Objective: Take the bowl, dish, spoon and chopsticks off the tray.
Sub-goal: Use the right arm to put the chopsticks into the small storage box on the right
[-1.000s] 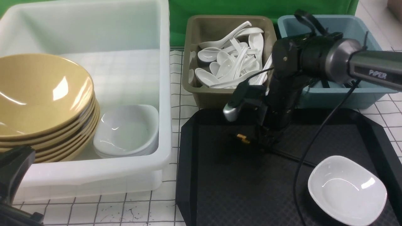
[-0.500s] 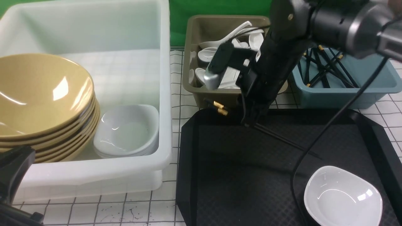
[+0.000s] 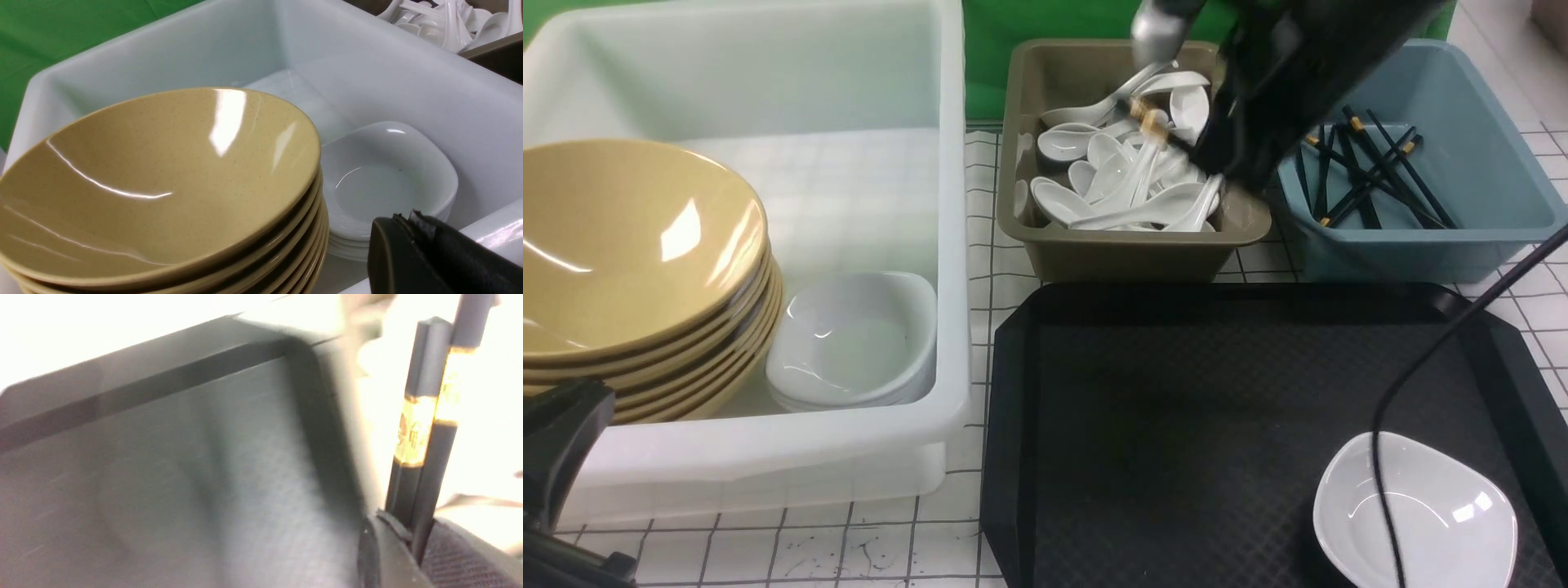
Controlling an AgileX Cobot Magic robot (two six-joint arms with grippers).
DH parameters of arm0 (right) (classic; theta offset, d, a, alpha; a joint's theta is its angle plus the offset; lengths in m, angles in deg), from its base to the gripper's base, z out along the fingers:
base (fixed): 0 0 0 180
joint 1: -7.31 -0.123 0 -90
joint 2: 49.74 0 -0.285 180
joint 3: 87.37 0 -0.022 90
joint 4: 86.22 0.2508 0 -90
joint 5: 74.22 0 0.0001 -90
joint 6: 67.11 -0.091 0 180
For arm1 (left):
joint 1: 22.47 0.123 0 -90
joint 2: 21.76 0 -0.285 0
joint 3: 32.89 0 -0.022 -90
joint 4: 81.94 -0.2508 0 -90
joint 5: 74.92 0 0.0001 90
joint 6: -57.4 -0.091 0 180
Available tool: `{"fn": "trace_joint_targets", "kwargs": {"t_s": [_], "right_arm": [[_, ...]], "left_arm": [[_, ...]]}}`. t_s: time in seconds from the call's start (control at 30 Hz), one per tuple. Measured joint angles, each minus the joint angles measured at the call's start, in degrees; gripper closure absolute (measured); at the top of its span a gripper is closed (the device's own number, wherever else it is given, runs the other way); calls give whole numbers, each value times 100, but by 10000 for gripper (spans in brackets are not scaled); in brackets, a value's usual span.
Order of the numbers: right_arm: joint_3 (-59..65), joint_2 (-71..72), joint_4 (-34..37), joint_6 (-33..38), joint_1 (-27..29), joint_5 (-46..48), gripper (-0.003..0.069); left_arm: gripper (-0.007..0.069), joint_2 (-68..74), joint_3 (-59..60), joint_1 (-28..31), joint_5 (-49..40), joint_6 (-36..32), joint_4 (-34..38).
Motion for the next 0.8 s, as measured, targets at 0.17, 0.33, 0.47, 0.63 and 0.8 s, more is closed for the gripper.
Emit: {"fn": "trace_joint_targets", "kwargs": {"t_s": [0.17,0.33,0.47,0.63,0.8], "right_arm": [[-134,-126,141,65,918,-1806,507],[-148,-991,377,-639,1464,-3231,507],[-142,-1721,390,-1351,1717,-3358,483],[-132,-2140,383,-1584,1838,-3218,382],[-132,-2106,347,-1620,1843,-2901,319]], "left_arm": [[638,0,0,0,0,0,6],[638,0,0,0,-25,0,10],[638,0,0,0,-129,0,30],[638,0,73,0,-88,5,42],[638,0,159,0,-82,15,48]]}}
